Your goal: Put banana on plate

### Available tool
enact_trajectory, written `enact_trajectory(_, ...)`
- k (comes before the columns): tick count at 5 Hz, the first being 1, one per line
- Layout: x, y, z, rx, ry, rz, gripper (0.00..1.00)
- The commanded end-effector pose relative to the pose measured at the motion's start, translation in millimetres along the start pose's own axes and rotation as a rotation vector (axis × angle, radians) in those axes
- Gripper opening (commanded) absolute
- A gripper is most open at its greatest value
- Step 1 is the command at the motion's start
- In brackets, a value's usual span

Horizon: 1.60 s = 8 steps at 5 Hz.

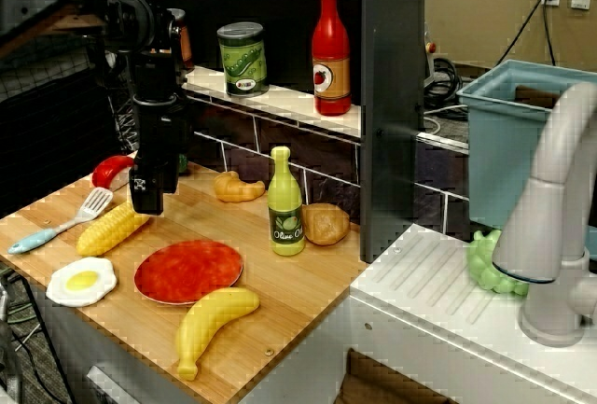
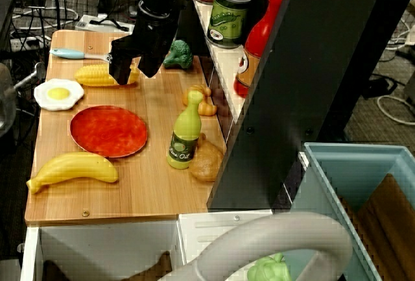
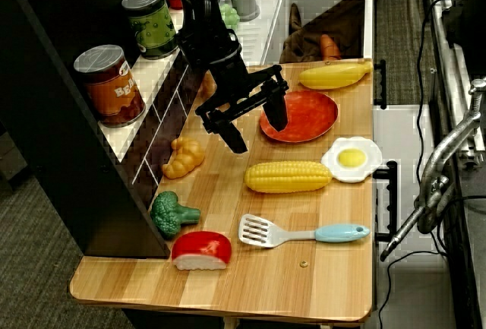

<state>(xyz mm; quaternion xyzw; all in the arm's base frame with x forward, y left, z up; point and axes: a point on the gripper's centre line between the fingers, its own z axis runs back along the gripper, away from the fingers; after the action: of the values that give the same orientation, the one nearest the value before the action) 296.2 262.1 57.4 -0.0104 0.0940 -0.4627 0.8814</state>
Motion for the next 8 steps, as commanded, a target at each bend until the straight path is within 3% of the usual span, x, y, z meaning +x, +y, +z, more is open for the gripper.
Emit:
enact_trajectory(1, 0.0, 0, 0.0, 0.000, 0.000, 0.000, 1.00)
enact_trajectory(2, 0.1, -3, 5.0, -0.001, -0.011, 0.000, 1.00)
enact_trajectory(3, 4.0, -10, 13.9, -0.055, -0.006, 0.044, 1.00)
enact_trajectory(4, 14.4, -27, 30.7, -0.118, -0.030, 0.158, 1.00)
enact_trajectory(5, 16.7, -46, 48.4, -0.139, -0.085, 0.253, 1.00)
enact_trajectory(6, 7.1, -56, 53.7, -0.089, -0.120, 0.241, 1.00)
enact_trajectory(7, -3.8, -66, 57.7, -0.079, -0.140, 0.220, 1.00)
enact_trajectory(8, 1.0, -96, 54.4, 0.017, -0.125, 0.351, 1.00)
